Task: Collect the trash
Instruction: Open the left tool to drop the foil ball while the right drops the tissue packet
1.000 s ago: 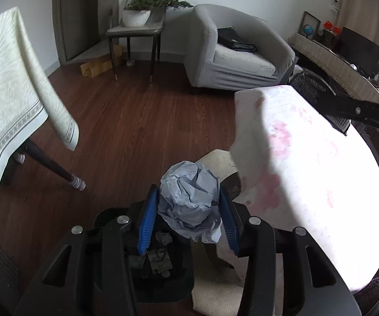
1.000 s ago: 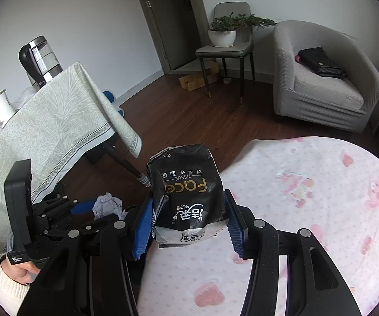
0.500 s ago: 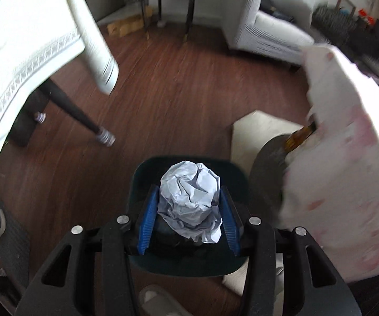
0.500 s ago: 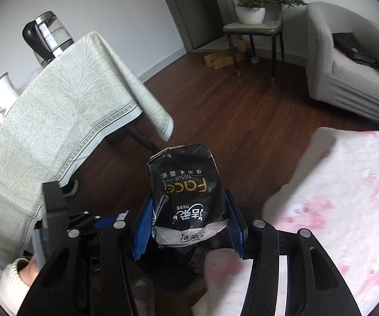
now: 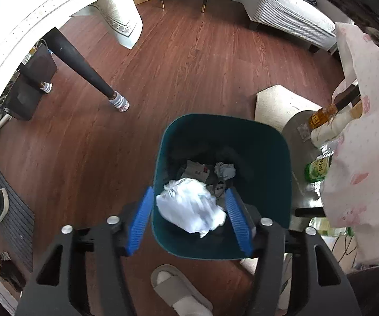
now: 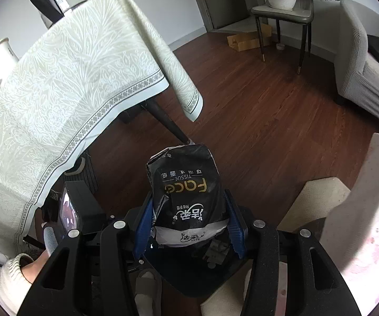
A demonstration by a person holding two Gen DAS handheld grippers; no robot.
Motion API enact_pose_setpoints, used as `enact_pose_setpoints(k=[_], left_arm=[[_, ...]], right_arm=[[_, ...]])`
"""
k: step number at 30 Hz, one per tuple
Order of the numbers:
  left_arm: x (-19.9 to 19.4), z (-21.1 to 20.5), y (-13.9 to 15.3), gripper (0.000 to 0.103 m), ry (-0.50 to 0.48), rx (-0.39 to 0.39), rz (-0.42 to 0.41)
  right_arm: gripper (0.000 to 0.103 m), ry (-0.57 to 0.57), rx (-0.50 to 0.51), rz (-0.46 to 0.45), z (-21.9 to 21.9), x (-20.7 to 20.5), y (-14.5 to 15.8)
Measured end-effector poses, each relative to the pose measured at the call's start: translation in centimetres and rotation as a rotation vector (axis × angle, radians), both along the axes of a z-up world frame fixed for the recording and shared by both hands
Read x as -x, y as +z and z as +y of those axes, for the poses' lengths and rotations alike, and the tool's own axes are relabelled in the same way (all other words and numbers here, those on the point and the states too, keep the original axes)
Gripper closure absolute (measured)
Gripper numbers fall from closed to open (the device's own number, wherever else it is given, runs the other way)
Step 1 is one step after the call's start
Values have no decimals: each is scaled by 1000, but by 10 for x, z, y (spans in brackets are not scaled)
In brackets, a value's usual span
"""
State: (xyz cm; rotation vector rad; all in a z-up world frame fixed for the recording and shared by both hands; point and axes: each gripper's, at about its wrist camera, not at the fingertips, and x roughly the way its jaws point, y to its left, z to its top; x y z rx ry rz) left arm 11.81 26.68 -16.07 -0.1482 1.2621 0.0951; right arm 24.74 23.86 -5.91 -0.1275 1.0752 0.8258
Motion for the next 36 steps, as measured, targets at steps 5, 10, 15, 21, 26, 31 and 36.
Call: enact_pose_setpoints(k=[5, 10, 15, 21, 26, 31, 36], left_arm=[[8, 11, 5, 38, 7, 3, -17], [15, 21, 16, 38, 19, 1, -46], [20, 27, 31, 38, 36, -2, -96], [24, 31, 56, 43, 60, 1, -165], [25, 29, 79, 49, 67, 20, -228], [27, 23, 102, 56, 61, 27, -295], [31, 20, 123, 59, 59, 20, -353]], right_arm=[[52, 19, 43, 19, 15, 1, -15], [52, 35, 99, 37, 27, 2, -33], [52, 46, 155, 64, 34, 3, -54], [52, 63, 222, 91, 41, 6, -78], [52, 88, 270, 111, 47, 10, -95], [50, 112, 312, 125, 49, 18, -109], [37, 114, 332, 141, 42, 26, -116]])
